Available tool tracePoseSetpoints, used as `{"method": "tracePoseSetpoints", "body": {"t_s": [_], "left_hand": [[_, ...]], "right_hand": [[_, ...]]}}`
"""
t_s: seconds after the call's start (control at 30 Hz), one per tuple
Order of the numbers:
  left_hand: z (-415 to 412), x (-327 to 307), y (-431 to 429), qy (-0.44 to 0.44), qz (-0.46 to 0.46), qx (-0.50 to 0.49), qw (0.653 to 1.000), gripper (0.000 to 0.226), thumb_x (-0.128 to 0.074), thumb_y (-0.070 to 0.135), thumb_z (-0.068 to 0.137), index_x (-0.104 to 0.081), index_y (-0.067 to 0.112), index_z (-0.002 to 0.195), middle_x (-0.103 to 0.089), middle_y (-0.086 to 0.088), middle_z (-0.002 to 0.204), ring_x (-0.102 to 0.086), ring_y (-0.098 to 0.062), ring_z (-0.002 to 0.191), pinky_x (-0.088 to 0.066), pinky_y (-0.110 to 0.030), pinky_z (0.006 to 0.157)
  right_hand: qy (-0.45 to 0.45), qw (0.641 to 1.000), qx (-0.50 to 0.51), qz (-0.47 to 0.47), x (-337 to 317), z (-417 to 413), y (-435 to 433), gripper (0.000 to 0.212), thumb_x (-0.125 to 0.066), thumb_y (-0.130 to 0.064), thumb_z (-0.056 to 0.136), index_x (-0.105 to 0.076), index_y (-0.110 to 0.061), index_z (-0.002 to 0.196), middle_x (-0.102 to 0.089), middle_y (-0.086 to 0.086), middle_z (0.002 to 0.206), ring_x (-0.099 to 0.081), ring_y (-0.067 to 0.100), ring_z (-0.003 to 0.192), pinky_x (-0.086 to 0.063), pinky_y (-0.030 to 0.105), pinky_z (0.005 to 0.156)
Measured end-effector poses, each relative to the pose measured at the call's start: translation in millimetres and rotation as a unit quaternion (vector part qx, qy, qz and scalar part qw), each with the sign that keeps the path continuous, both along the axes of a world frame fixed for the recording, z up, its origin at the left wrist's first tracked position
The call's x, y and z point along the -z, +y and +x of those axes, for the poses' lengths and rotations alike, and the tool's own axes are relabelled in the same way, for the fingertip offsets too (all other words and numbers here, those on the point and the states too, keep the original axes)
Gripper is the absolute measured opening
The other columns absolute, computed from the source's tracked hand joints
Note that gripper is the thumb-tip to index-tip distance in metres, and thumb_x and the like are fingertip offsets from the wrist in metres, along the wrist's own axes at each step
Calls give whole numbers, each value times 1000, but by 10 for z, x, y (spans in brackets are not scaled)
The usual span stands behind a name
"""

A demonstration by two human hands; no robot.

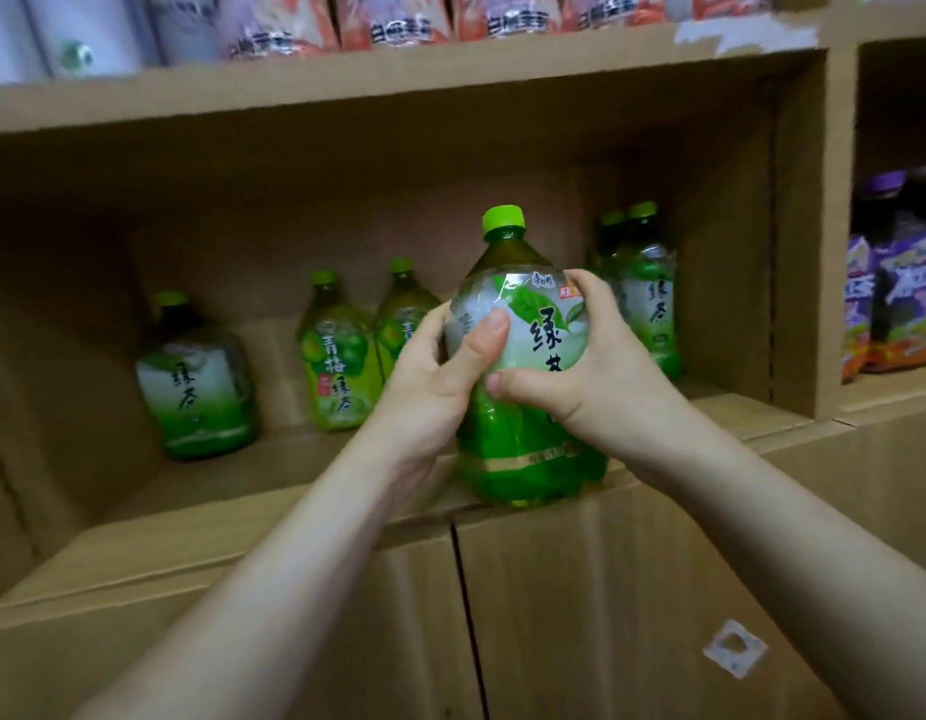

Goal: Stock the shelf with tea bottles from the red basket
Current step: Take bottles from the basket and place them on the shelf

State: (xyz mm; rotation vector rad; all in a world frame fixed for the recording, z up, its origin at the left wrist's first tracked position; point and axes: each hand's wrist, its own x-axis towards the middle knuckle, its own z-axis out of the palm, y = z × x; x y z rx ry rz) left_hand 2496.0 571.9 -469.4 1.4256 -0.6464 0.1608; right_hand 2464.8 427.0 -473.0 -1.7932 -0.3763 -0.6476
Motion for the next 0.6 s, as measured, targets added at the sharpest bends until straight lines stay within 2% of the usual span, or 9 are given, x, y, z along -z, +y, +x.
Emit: {"method": "tracePoseSetpoints", "body": {"t_s": [0.07, 0.17, 0.27, 0.33, 0.37, 0.43, 0.47, 0.53, 0.6], "left_hand": [[98, -48, 205, -12, -25, -22, 999, 54, -67, 33, 80, -54, 12, 127, -73, -5, 108, -70, -17, 96, -56, -27, 75], [212, -50, 527, 9, -59, -54, 997, 61, -74, 24, 77, -42, 15, 128, -73, -5, 98, -72, -15, 84, -57, -25, 70], [272, 24, 867, 41, -73, -62, 995, 41, -64, 11, 82, -43, 20, 116, -67, -10, 103, -70, -15, 81, -59, -24, 68], [296, 43, 1076, 39, -56, -72, 995, 40, -65, 14, 77, -46, 25, 110, -67, -9, 105, -70, -13, 81, -58, -24, 68], [304, 40, 1169, 26, -31, -83, 996, 41, -67, 16, 75, -46, 26, 109, -67, -8, 105, -71, -12, 83, -58, -26, 70], [302, 33, 1325, -10, 40, -124, 991, 40, -70, 16, 78, -48, 29, 109, -68, -9, 110, -70, -16, 93, -58, -34, 79], [298, 25, 1385, -28, 72, -154, 985, 39, -72, 17, 79, -50, 31, 109, -67, -9, 113, -69, -19, 99, -58, -40, 82], [297, -17, 1474, -55, 123, -215, 967, 42, -75, 21, 79, -51, 36, 110, -65, -8, 113, -67, -22, 102, -59, -49, 81], [290, -73, 1571, -91, 180, -252, 947, 50, -75, 23, 81, -47, 43, 118, -65, -4, 112, -68, -22, 99, -60, -49, 76]], "right_hand": [[-19, 1000, 9, 2, -27, 130, 218, 107, -85, -45, 46, -27, -34, 135, -61, -11, 112, -62, 13, 104, -51, 41, 95], [-9, 1000, 17, -8, 19, 306, 565, 115, -86, -46, 52, -17, -33, 143, -54, -3, 125, -55, 18, 115, -46, 41, 101], [7, 999, -8, -49, 132, 433, 871, 126, -84, -55, 49, -7, -38, 146, -47, 1, 135, -50, 17, 124, -42, 39, 106], [36, 992, -59, -108, 123, 481, 924, 132, -83, -58, 48, 4, -44, 145, -46, -2, 138, -51, 15, 124, -43, 39, 106], [73, 982, -91, -151, 78, 474, 906, 135, -84, -53, 53, 15, -47, 144, -47, -7, 138, -54, 15, 121, -48, 38, 101], [168, 954, -141, -206, -18, 429, 855, 136, -83, -36, 69, 34, -51, 136, -46, -16, 131, -62, 15, 104, -59, 36, 78], [191, 947, -150, -211, -43, 413, 850, 135, -81, -30, 72, 37, -52, 133, -45, -17, 130, -63, 15, 97, -61, 36, 67], [196, 947, -144, -209, -62, 430, 920, 133, -79, -26, 76, 38, -51, 134, -46, -18, 126, -65, 13, 89, -61, 36, 62], [190, 951, -135, -205, -69, 493, 1075, 129, -77, -24, 78, 36, -49, 136, -51, -19, 118, -66, 12, 85, -61, 38, 66]]}}
